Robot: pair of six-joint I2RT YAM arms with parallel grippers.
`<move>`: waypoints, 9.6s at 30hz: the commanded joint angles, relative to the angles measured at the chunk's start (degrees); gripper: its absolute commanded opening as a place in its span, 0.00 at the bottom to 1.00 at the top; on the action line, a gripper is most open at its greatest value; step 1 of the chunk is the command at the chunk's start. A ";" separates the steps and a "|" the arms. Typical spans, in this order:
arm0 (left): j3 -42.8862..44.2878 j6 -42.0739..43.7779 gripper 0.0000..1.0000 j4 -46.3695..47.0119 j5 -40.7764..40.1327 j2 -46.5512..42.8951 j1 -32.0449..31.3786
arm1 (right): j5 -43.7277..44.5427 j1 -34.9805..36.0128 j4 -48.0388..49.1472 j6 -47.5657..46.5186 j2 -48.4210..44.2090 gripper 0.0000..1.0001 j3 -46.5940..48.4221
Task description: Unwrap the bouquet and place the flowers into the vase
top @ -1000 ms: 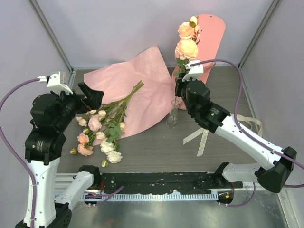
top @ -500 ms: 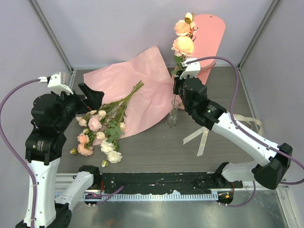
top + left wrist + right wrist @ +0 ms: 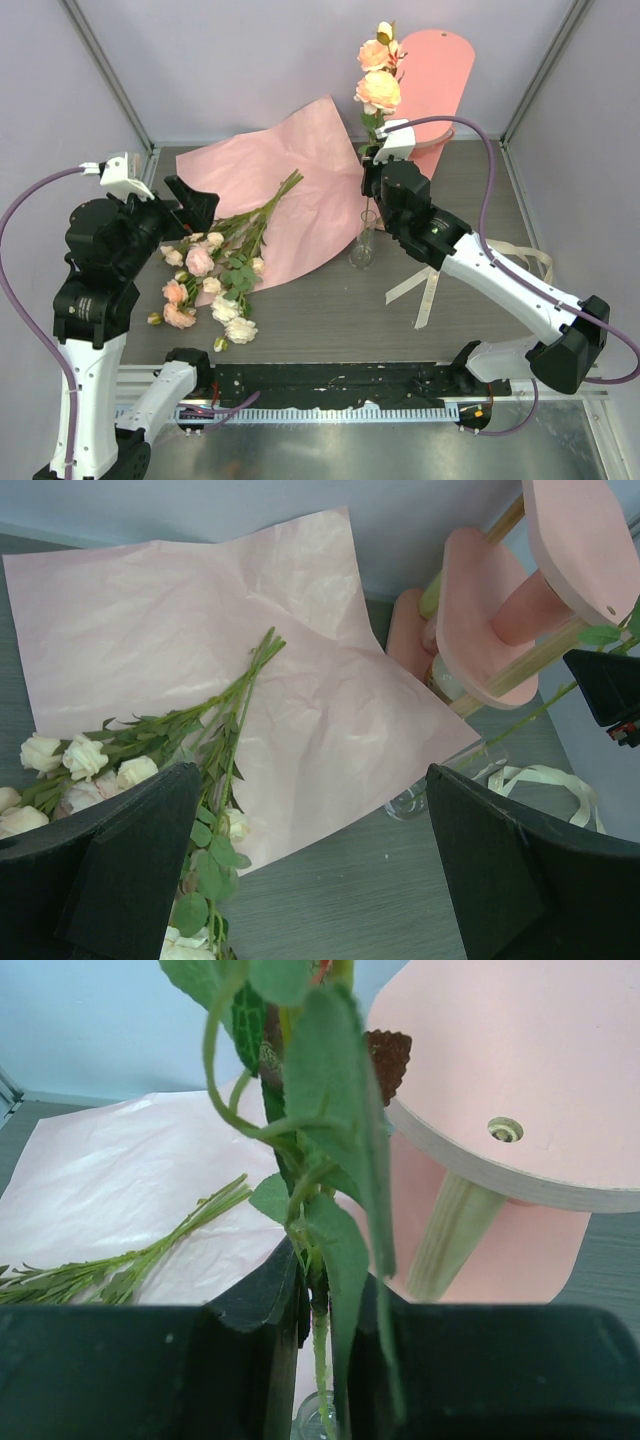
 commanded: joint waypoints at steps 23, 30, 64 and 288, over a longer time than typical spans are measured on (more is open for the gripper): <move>-3.43 1.04 1.00 2.59 2.61 0.52 0.05 | -1.34 -0.13 -12.44 2.62 -6.20 0.78 5.97; -5.02 1.39 0.99 2.68 7.61 4.81 0.05 | -5.20 -0.13 -18.79 3.59 -12.52 0.81 6.86; 11.76 12.73 0.40 -12.17 -4.08 62.28 -9.61 | -45.29 9.54 -13.08 -7.22 -17.19 0.81 -7.47; -11.61 0.61 0.85 18.06 17.29 23.37 20.62 | -9.42 1.90 -16.78 -11.09 -1.09 0.01 28.58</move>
